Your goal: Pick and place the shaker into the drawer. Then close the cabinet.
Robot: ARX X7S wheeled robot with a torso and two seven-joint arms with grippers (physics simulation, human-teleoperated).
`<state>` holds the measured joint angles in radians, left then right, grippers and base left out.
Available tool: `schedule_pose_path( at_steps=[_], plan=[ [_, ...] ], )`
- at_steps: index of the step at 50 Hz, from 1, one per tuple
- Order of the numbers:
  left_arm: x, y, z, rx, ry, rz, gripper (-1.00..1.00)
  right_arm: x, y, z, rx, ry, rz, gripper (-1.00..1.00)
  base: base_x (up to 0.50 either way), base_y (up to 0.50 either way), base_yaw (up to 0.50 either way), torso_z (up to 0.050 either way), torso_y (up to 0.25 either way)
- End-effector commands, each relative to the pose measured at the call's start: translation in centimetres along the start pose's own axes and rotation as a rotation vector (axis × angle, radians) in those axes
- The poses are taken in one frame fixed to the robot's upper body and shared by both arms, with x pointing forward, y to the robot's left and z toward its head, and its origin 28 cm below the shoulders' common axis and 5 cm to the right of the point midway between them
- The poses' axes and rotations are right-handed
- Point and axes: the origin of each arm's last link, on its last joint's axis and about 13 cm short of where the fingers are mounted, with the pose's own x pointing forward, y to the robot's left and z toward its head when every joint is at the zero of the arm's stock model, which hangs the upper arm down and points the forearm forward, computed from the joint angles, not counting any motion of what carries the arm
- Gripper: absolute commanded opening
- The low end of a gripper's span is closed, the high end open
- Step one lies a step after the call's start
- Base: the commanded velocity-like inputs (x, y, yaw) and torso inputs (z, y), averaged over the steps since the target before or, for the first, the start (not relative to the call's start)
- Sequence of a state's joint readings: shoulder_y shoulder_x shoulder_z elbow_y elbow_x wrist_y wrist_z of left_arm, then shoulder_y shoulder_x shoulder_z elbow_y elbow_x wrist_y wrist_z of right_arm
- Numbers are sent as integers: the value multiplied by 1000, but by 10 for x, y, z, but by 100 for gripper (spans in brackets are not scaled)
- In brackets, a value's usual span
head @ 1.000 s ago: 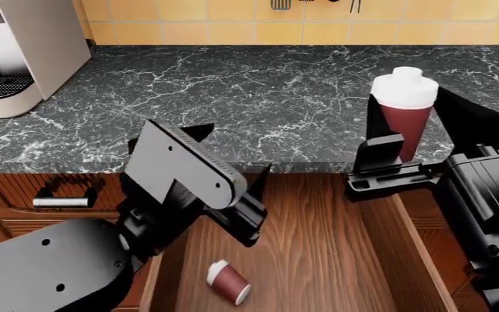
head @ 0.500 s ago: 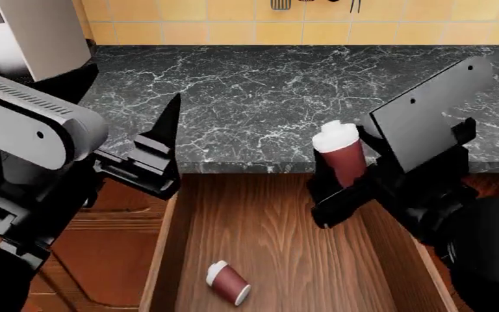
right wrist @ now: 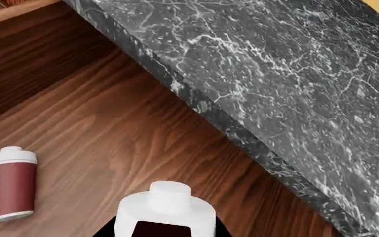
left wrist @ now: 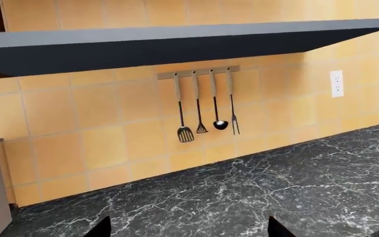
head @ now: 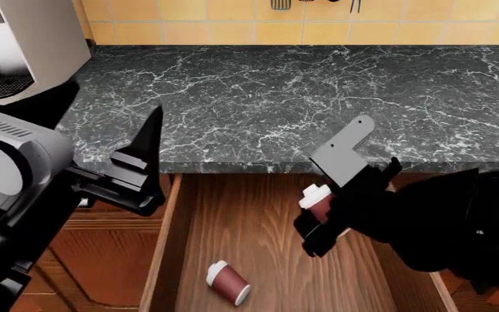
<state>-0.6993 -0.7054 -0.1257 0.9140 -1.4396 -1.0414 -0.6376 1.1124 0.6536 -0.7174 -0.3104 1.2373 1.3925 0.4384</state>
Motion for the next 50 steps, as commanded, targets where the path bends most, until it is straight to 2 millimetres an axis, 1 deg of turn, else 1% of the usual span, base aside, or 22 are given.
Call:
schedule_pose_path(
  at_steps=[1,6,13,21,29,34,40,44,46,47,50],
  plan=[
    [-9,1,-5,-7,1,3,100,37,2,-34,34,144,-7,-100,0,0,0,0,0],
    [-12,0,-9,-5,6,5,100,51,6,-48,75,157,-25,-100,0,0,0,0,0],
    [-15,-2,-13,2,22,-1,100,62,12,-54,110,149,-7,-100,0,0,0,0,0],
    [-20,-3,-7,10,14,6,100,79,18,-66,152,157,14,-100,0,0,0,0,0],
    [-23,-3,-1,23,11,19,100,96,28,-89,201,197,29,-100,0,0,0,1,0],
    [-23,-2,-2,23,15,22,100,99,30,-98,219,213,31,-100,0,0,0,0,0],
    [-23,-2,-3,23,24,21,100,104,39,-108,228,230,46,-100,0,0,0,0,0],
    [-23,-2,-4,25,28,19,100,103,40,-108,232,226,48,-100,0,0,0,0,0],
    [-24,-3,-6,28,32,13,100,102,38,-105,225,197,33,-100,0,0,0,0,0],
    [-24,-3,-6,27,32,11,100,99,37,-100,224,167,24,100,0,0,0,0,10],
    [-24,-4,-7,23,32,9,100,90,32,-85,225,92,2,100,0,0,0,0,0]
  ],
)
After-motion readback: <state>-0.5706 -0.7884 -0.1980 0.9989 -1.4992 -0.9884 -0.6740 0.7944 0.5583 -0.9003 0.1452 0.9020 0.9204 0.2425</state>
